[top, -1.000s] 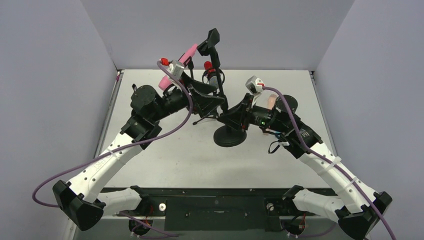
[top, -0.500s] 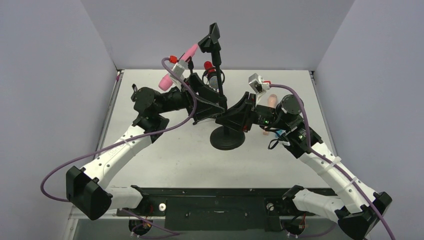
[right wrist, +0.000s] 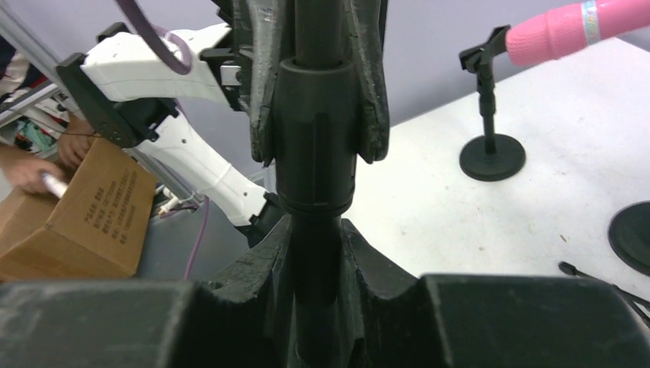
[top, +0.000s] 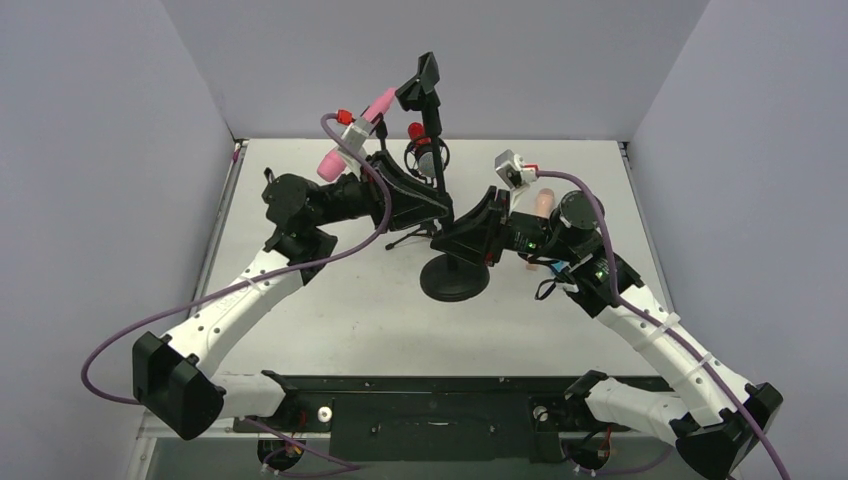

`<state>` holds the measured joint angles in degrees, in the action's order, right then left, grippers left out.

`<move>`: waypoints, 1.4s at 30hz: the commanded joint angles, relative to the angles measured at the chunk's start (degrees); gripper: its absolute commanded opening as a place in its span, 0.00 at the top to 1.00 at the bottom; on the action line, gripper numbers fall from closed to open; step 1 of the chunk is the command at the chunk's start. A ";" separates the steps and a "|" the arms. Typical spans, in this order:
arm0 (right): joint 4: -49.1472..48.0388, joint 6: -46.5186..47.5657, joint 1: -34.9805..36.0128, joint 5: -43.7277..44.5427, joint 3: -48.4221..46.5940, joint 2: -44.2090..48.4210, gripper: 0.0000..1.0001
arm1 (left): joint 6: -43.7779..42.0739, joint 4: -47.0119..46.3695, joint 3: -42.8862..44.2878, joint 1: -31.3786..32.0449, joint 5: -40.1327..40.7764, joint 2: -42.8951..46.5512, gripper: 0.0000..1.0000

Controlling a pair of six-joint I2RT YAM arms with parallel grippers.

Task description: Remove the microphone from the stand

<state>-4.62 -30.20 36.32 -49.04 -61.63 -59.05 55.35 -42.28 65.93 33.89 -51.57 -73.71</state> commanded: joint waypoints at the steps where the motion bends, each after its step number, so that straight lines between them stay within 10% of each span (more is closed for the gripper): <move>1: 1.50 6.18 0.12 7.19 -2.57 1.14 1.00 | -7.29 7.82 1.57 0.38 6.37 3.32 1.00; 14: 14.37 20.05 13.68 54.63 -3.79 0.61 1.00 | -36.02 33.28 4.24 19.95 65.74 7.52 1.00; 21: 13.90 20.09 13.61 54.81 -2.93 -1.42 0.99 | -41.36 30.58 2.62 22.75 68.81 6.03 1.00; 26: 13.79 17.36 9.70 47.11 -1.03 -1.26 0.47 | -42.62 28.33 0.74 22.79 67.74 6.34 1.00; 30: 14.67 15.59 7.26 41.77 0.93 0.88 0.31 | -43.28 24.40 -2.84 22.79 66.85 6.72 1.00; 42: 21.92 10.38 3.53 45.06 5.90 14.87 0.27 | -46.37 6.94 -15.08 24.50 70.52 3.97 1.00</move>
<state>15.62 -17.19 41.01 -8.75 -55.68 -48.03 10.76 -19.16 53.43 57.21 16.91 -69.58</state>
